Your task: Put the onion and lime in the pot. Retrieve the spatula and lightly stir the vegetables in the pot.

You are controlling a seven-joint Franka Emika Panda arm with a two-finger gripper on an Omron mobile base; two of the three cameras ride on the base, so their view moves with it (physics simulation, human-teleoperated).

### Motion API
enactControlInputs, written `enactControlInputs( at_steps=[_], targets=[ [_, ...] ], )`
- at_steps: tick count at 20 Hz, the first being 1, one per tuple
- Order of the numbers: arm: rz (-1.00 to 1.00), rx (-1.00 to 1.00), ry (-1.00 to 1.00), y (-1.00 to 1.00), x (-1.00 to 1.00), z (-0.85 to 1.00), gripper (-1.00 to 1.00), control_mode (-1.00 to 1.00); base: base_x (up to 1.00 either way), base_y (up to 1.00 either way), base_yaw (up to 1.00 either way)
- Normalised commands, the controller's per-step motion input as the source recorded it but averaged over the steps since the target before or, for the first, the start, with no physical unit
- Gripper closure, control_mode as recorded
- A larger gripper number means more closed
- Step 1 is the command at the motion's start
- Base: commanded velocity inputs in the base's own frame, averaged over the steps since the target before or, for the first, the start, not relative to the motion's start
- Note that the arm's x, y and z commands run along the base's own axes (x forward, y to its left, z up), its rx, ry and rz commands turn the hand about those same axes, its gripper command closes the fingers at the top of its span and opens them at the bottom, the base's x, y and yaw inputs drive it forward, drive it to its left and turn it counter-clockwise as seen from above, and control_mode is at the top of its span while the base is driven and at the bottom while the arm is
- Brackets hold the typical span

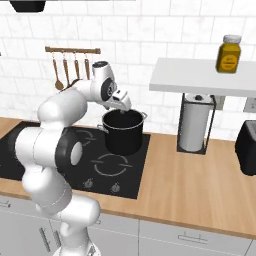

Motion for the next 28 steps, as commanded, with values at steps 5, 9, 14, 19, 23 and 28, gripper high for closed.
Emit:
enactControlInputs(
  at_steps=[5,9,14,19,23,28],
  targets=[
    [0.01,0.09,0.08,0.39,-0.92,0.05,-1.00,-1.00,0.00,0.00,0.00],
    [0.00,0.01,0.05,0.20,-0.38,0.00,-1.00,-1.00,0.00,0.00,0.00],
    [0.00,0.00,0.00,0.00,-0.05,0.00,-1.00,1.00,-0.04,0.27,0.00],
    [0.00,0.00,0.00,0.00,0.00,0.00,-1.00,1.00,0.00,1.00,0.00],
    [0.00,0.00,0.00,0.00,0.00,0.00,-1.00,1.00,0.01,1.00,0.00],
    [0.00,0.00,0.00,0.00,0.00,0.00,-1.00,1.00,0.29,0.86,0.00]
  ],
)
